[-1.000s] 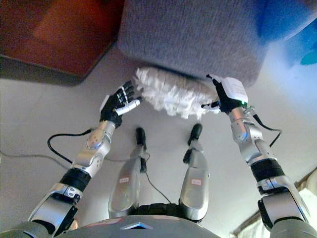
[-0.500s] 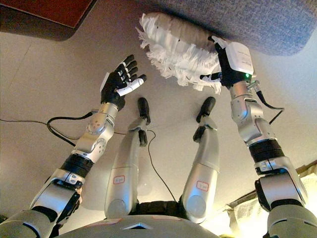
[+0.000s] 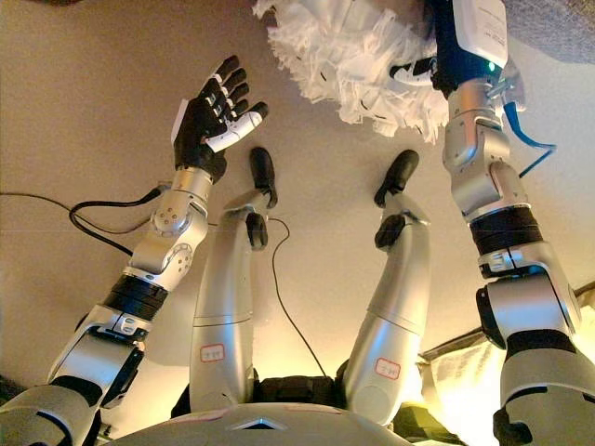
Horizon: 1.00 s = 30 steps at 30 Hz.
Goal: Pick up the pillow and put it on the sofa.
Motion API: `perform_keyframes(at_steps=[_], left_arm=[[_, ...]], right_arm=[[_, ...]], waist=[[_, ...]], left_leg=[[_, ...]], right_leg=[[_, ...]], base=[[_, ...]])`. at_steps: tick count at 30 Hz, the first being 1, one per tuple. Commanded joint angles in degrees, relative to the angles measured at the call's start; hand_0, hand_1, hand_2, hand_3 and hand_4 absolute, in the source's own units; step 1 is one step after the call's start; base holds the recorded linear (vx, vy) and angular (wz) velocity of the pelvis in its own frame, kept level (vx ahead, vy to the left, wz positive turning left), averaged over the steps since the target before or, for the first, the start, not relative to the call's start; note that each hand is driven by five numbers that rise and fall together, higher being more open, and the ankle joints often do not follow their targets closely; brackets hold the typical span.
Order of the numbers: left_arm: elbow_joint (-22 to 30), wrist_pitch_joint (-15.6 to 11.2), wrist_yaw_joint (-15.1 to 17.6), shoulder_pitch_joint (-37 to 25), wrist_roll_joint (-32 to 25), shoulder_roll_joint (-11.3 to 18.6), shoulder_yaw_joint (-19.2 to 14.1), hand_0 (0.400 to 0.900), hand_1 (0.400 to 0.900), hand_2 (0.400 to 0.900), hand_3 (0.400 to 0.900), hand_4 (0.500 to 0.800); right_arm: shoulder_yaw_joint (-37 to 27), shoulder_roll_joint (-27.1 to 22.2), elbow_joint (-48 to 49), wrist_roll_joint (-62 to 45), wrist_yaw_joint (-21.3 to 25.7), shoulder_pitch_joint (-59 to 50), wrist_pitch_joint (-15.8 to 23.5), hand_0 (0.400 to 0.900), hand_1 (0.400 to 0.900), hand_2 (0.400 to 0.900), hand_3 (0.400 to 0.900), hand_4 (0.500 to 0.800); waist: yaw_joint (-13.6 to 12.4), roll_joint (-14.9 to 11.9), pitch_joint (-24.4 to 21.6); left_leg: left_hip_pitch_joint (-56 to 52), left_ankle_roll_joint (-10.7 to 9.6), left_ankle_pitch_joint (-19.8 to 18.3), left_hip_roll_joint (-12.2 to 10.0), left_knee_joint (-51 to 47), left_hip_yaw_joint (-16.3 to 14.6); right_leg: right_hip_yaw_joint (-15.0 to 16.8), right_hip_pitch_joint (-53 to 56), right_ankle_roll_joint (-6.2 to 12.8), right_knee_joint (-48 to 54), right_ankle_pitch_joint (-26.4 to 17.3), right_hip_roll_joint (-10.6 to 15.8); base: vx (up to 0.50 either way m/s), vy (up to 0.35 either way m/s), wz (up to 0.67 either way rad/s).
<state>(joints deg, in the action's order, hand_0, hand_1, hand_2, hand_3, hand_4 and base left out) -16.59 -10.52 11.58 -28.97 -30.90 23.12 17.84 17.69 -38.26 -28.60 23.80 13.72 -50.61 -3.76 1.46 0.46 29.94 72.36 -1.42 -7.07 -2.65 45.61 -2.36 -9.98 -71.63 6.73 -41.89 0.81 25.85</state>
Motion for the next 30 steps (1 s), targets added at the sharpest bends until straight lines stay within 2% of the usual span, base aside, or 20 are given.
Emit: perform_keyframes(at_steps=[1,5,6,7,10,11,12,13,14,16,17,19,20,22,23,25,26,28,29,30], left_arm=[[8.2,-2.1,0.0,2.3,-1.1,1.4,-2.0,0.900,0.900,0.900,0.900,0.800],[8.2,-1.2,-0.1,2.0,-1.7,1.6,-1.4,0.900,0.900,0.900,0.900,0.800],[8.2,-1.1,-0.1,2.0,-1.8,1.7,-1.4,0.900,0.900,0.900,0.900,0.800],[8.3,-1.0,0.1,2.1,-1.9,1.8,-1.4,0.900,0.900,0.900,0.900,0.800],[8.0,-0.9,0.3,1.8,-1.9,2.2,-1.3,0.900,0.900,0.900,0.900,0.800],[7.9,-0.9,0.4,1.8,-1.9,2.2,-1.1,0.900,0.900,0.900,0.900,0.800],[7.9,-0.9,0.4,1.7,-1.9,2.2,-1.2,0.900,0.900,0.900,0.900,0.800],[7.9,-1.0,0.5,1.8,-1.8,2.1,-1.2,0.900,0.900,0.900,0.900,0.800],[7.8,-0.9,0.6,1.7,-1.9,2.1,-1.3,0.900,0.900,0.900,0.900,0.800],[7.6,-0.9,0.8,1.8,-1.8,1.9,-1.4,0.900,0.900,0.900,0.900,0.800],[7.5,-1.0,0.9,1.7,-1.8,1.9,-1.6,0.900,0.900,0.900,0.900,0.800],[7.5,-1.1,1.0,1.5,-1.9,1.7,-1.4,0.900,0.900,0.900,0.900,0.800],[7.4,-1.1,1.1,1.4,-1.9,1.6,-1.3,0.900,0.900,0.900,0.900,0.800],[7.2,-1.2,1.3,1.3,-2.0,1.2,-1.3,0.900,0.900,0.900,0.900,0.800],[7.0,-1.3,1.6,1.3,-2.2,1.0,-1.5,0.900,0.900,0.900,0.900,0.800],[6.7,-1.3,2.0,1.3,-2.2,0.7,-1.5,0.900,0.900,0.900,0.900,0.800],[6.6,-1.4,2.3,1.3,-2.2,0.6,-1.9,0.900,0.900,0.900,0.900,0.800],[6.3,-1.5,2.7,1.4,-2.2,0.1,-2.1,0.900,0.900,0.900,0.900,0.800],[6.0,-1.7,2.9,1.4,-2.1,0.0,-2.4,0.900,0.900,0.900,0.900,0.800],[5.8,-1.7,2.9,1.5,-2.1,-0.1,-2.5,0.900,0.900,0.900,0.900,0.800]], right_arm=[[0.4,-0.6,6.6,-3.8,-0.1,-6.0,1.2,0.900,0.900,0.900,0.900,0.800],[1.7,0.4,6.3,-7.0,-1.5,-8.6,1.0,0.900,0.900,0.900,0.900,0.800],[1.7,0.5,6.5,-7.8,-1.7,-9.1,0.9,0.757,0.757,0.757,0.757,0.714],[1.7,0.8,6.6,-8.3,-1.8,-9.3,1.0,0.400,0.400,0.400,0.400,0.500],[2.0,1.2,5.4,-10.1,-1.5,-10.6,1.3,0.400,0.400,0.400,0.400,0.500],[2.1,1.4,5.3,-10.6,-1.5,-10.8,1.4,0.400,0.400,0.400,0.400,0.500],[2.1,1.4,5.2,-10.6,-1.5,-10.9,1.5,0.400,0.400,0.400,0.400,0.500],[2.0,1.5,5.2,-10.9,-1.5,-10.9,1.5,0.400,0.400,0.400,0.400,0.500],[2.1,1.6,5.2,-10.8,-1.5,-11.0,1.5,0.400,0.400,0.400,0.400,0.500],[2.1,1.5,5.4,-11.0,-1.5,-11.0,1.6,0.400,0.400,0.400,0.400,0.500],[2.2,1.5,5.5,-10.9,-1.6,-11.0,1.6,0.400,0.400,0.400,0.400,0.500],[2.2,1.4,5.9,-10.6,-1.7,-11.0,1.7,0.400,0.400,0.400,0.400,0.500],[2.1,1.5,6.0,-10.5,-1.6,-11.1,1.7,0.400,0.400,0.400,0.400,0.500],[1.7,1.5,6.7,-10.4,-1.4,-10.7,1.8,0.400,0.400,0.400,0.400,0.500],[1.5,1.5,7.2,-10.1,-1.3,-10.5,1.8,0.400,0.400,0.400,0.400,0.500],[0.9,1.5,7.7,-9.8,-1.0,-9.9,1.8,0.400,0.400,0.400,0.400,0.500],[0.8,1.5,8.2,-9.5,-0.9,-9.6,1.9,0.400,0.400,0.400,0.400,0.500],[0.0,1.7,9.0,-9.3,-0.5,-8.7,2.0,0.400,0.400,0.400,0.400,0.500],[-0.3,1.8,9.4,-9.1,-0.3,-8.2,2.2,0.400,0.400,0.400,0.400,0.500],[-0.5,1.7,9.9,-8.9,-0.3,-7.9,2.3,0.400,0.400,0.400,0.400,0.500]], waist=[[-0.5,-2.0,-0.2],[-0.6,-3.1,-0.2],[-0.6,-3.4,-0.2],[-0.7,-3.6,-0.2],[-0.8,-3.8,-0.2],[-0.6,-4.0,-0.2],[-0.8,-3.9,-0.2],[-0.6,-4.0,-0.2],[-0.9,-3.9,-0.2],[-0.7,-4.0,-0.2],[-0.9,-3.9,-0.2],[-0.6,-3.9,-0.2],[-0.9,-3.7,-0.2],[-0.7,-3.8,-0.2],[-0.9,-3.6,-0.6],[-0.6,-3.6,-0.5],[-0.8,-3.4,-1.0],[-0.6,-3.4,-0.9],[-0.9,-3.2,-1.4],[-0.8,-3.1,-1.5]], left_leg=[[-3.1,-4.5,-5.4,-1.5,-0.4,3.9],[-2.4,-4.6,-5.2,-1.3,-0.6,4.5],[-2.3,-4.6,-5.1,-1.3,-0.6,4.5],[-2.1,-4.6,-5.1,-1.2,-0.6,4.5],[-1.8,-4.5,-5.0,-1.0,-0.8,4.6],[-0.9,-4.2,-3.5,-0.4,-0.8,4.4],[-1.7,-4.4,-4.9,-0.9,-0.8,4.5],[-0.8,-4.2,-3.5,-0.3,-0.8,4.4],[-1.8,-4.4,-5.1,-0.9,-0.7,4.4],[-0.8,-4.1,-3.3,-0.2,-0.9,4.2],[-1.8,-4.3,-4.9,-0.7,-0.9,4.3],[-0.9,-4.0,-3.2,-0.1,-0.9,4.0],[-1.9,-4.2,-4.9,-0.7,-0.8,4.1],[-1.1,-3.8,-3.1,-0.1,-0.8,3.9],[-1.9,-4.1,-4.8,-0.7,-0.5,4.0],[-0.9,-3.7,-3.1,0.0,-0.5,3.8],[-1.8,-3.9,-4.4,-0.5,-0.7,3.9],[-1.0,-3.7,-2.9,0.0,-0.6,3.7],[-2.0,-3.9,-4.5,-0.5,-0.7,3.8],[-2.1,-3.8,-4.2,-0.4,-1.0,3.8]], right_leg=[[2.4,-1.9,6.46,3.0,-6.8,0.6],[2.2,-2.1,6.39,3.5,-6.8,0.3],[2.2,-2.2,6.38,3.6,-6.8,0.2],[2.2,-2.3,6.40,3.7,-6.9,0.1],[2.3,-2.5,6.40,3.9,-7.0,0.0],[2.2,-3.1,5.68,4.8,-8.5,0.3],[2.3,-2.6,6.39,4.0,-7.0,-0.1],[2.2,-3.1,5.68,4.9,-8.5,0.2],[2.3,-2.7,6.44,3.9,-6.9,-0.2],[2.4,-3.3,5.65,4.9,-8.6,0.1],[2.6,-2.8,6.32,4.1,-6.9,-0.4],[2.6,-3.4,5.57,5.2,-8.7,0.0],[2.8,-3.0,6.31,4.2,-7.0,-0.4],[2.9,-3.5,5.61,5.0,-8.6,-0.1],[3.2,-3.2,6.31,3.8,-6.8,-0.6],[3.2,-3.8,5.61,4.5,-8.5,-0.2],[3.3,-3.4,6.35,3.8,-7.0,-0.5],[3.3,-3.7,5.65,4.5,-8.5,-0.3],[3.5,-3.3,6.36,3.5,-6.8,-0.8],[3.5,-3.3,6.35,3.6,-7.0,-0.7]], base=[[-0.01,0.017,-0.04],[0.00,0.000,0.00],[0.00,0.000,0.00],[0.00,0.000,0.00],[-0.05,0.052,-0.02],[0.00,0.000,0.00],[-0.10,0.042,0.04],[0.08,0.004,-0.09],[-0.02,0.036,-0.02],[-0.01,0.016,-0.01],[0.00,0.000,0.00],[0.00,0.000,0.00],[-0.02,0.026,-0.04],[-0.02,0.027,-0.05],[-0.02,0.029,-0.05],[-0.01,0.013,-0.02],[0.00,0.000,0.00],[-0.01,0.005,-0.02],[-0.02,0.018,-0.04],[-0.02,0.016,-0.03]])
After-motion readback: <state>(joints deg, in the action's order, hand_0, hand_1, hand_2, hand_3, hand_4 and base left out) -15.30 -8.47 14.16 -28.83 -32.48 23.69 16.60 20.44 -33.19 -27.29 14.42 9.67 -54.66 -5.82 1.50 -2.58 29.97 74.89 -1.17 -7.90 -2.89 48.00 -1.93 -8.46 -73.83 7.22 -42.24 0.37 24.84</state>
